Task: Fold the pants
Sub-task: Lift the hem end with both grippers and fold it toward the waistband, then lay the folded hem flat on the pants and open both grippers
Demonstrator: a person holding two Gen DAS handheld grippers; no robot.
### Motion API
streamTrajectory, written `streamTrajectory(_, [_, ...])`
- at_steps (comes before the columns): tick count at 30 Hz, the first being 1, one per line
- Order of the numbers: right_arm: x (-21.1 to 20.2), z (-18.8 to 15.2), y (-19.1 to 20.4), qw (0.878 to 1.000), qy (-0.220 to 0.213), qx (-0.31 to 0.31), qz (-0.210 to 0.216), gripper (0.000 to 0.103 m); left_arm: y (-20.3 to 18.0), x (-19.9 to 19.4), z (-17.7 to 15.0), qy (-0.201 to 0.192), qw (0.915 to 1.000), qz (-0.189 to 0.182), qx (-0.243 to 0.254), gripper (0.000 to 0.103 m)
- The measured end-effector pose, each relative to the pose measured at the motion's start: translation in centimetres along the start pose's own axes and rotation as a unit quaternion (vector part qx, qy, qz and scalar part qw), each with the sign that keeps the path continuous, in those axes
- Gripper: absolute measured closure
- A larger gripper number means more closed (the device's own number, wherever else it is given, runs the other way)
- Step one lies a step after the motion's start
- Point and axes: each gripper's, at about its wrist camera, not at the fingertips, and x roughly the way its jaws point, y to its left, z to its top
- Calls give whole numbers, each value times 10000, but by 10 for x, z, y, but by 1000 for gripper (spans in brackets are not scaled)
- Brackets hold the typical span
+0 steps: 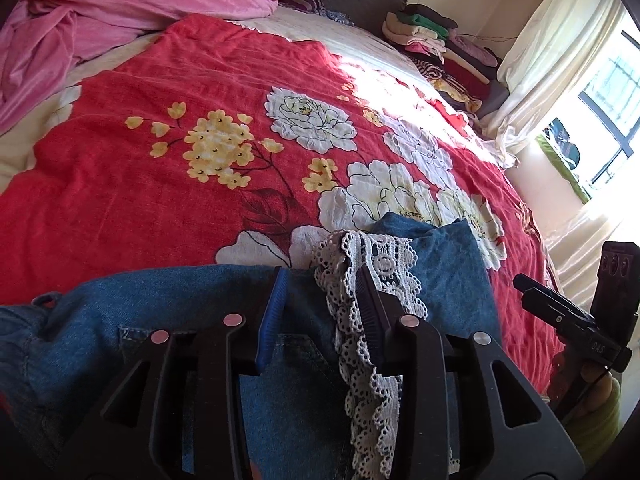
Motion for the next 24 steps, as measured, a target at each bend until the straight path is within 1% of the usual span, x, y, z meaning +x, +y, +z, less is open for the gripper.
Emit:
streamTrajectory(5, [-10, -6, 5, 10000, 7, -62, -3, 20, -6, -18, -6, -141, 9998, 89, 101, 65])
streamTrajectory(10, [-18, -11, 11, 9999, 15, -142, -18, 19, -16, -33, -14, -222, 9995, 63, 206, 56])
streamTrajectory(11, [-20, -12, 13, 9999, 16, -162, -23, 18, -18, -35, -15, -230, 9995, 52, 227, 54])
streamTrajectory(13, [-23, -14, 17, 9998, 6, -192, -43, 10, -21, -39, -19, -243, 9994, 48, 260, 51])
streamTrajectory(14, [-25, -15, 19, 9998, -12, -210, -55, 10, -22, -41, -21, -249, 9993, 38, 264, 50])
streamTrajectory(18, [-30, -21, 25, 9995, -8, -302, -72, 10, -24, -50, -28, -269, 9993, 42, 255, 48])
streamTrajectory(24, [-33, -34, 32, 9990, 118, -431, -60, 10, -20, -63, -46, -237, 9996, 2, 160, 47])
